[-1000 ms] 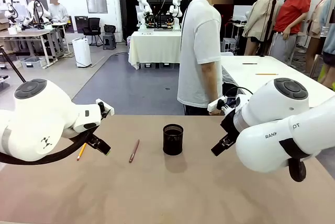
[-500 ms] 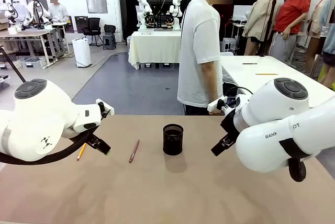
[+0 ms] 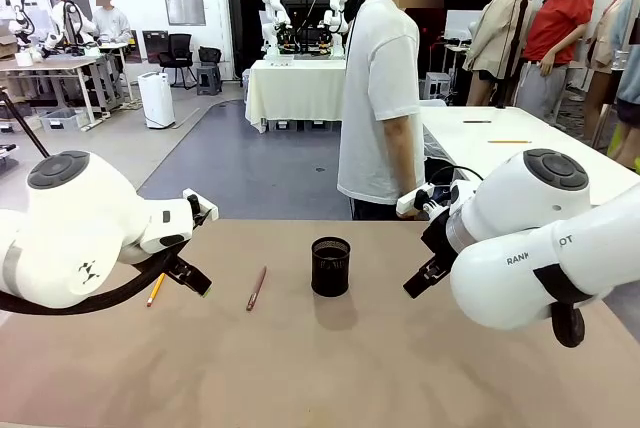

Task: Place the pens into the pen holder.
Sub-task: Pick up a writing instrument from the table and place it into the Pen holder.

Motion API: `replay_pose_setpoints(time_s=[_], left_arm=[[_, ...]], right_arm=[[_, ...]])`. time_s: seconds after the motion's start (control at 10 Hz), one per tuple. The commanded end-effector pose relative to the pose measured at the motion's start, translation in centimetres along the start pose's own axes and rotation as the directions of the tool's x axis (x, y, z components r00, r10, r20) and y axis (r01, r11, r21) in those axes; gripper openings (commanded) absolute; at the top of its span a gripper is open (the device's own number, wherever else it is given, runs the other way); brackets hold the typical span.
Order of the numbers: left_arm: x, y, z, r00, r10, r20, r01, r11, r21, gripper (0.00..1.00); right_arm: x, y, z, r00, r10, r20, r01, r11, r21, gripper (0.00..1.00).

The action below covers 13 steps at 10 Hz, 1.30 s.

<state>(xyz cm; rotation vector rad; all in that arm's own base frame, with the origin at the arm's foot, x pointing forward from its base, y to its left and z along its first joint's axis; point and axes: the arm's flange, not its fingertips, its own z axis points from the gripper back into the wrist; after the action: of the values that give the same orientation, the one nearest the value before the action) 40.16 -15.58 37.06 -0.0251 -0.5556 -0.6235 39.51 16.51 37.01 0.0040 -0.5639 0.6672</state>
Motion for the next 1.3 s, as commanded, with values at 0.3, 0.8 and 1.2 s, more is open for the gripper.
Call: replay_pose_setpoints(time_s=[0.3,0.8,1.2], left_arm=[[-1.2,-1.2,2.9,0.961,-0.185,0.206,0.184,0.983,0.027,1.0],[2.2,-2.0,1.8,0.976,-0.159,0.146,0.158,0.987,0.021,1.0],[2.2,-2.0,1.8,0.976,-0.159,0.146,0.158,0.987,0.021,1.0]], right_arm=[[1.5,1.9,0.2,0.985,0.021,-0.17,-0.059,0.973,-0.223,1.0],[-0.4,-0.5,0.9,0.99,0.046,-0.131,-0.068,0.983,-0.17,1.0],[-0.4,-0.5,0.9,0.99,0.046,-0.131,-0.068,0.983,-0.17,1.0]])
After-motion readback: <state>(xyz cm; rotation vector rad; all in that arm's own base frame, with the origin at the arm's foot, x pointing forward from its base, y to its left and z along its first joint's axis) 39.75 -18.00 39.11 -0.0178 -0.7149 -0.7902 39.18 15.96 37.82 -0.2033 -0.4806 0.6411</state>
